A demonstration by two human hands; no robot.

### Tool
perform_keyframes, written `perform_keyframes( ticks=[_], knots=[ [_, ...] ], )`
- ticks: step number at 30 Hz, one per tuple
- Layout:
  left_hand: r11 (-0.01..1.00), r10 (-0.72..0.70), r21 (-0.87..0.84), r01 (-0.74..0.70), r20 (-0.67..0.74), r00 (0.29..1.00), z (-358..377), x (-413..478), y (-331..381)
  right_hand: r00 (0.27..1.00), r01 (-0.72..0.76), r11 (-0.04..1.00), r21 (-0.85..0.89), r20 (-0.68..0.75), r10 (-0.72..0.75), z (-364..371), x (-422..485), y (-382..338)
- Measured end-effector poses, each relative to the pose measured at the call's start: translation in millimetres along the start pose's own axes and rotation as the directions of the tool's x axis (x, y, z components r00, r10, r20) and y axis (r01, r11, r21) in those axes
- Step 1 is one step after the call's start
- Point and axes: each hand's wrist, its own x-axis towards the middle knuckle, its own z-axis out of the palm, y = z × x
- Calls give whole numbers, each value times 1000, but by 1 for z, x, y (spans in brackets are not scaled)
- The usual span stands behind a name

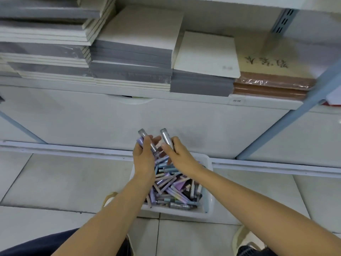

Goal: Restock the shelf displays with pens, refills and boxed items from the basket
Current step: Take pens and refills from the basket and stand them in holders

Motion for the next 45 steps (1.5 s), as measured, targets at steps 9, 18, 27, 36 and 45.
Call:
perform_keyframes(
  ticks=[9, 18, 27, 36, 45],
  knots=[
    [991, 78, 72, -114, 381, 921, 45, -26, 78, 967, 255, 967, 23, -25, -254, -83, -23, -94],
    [976, 164, -4, -216, 663, 730, 116, -87, 154, 923, 384, 896, 222, -85, -375, -137, -76, -191],
    [852, 298, 40, -522, 782, 547, 188, -121, 219, 702, 608, 794, -17, -457, -547, -220, -124, -269],
    [863, 330, 20, -505, 734, 593, 231, -119, 252, 554, 562, 801, -207, -625, -550, -312, -109, -304],
    [793, 379, 49, -607, 741, 554, 243, -105, 281, 561, 360, 769, -527, -537, -630, -330, -40, -315]
  ],
)
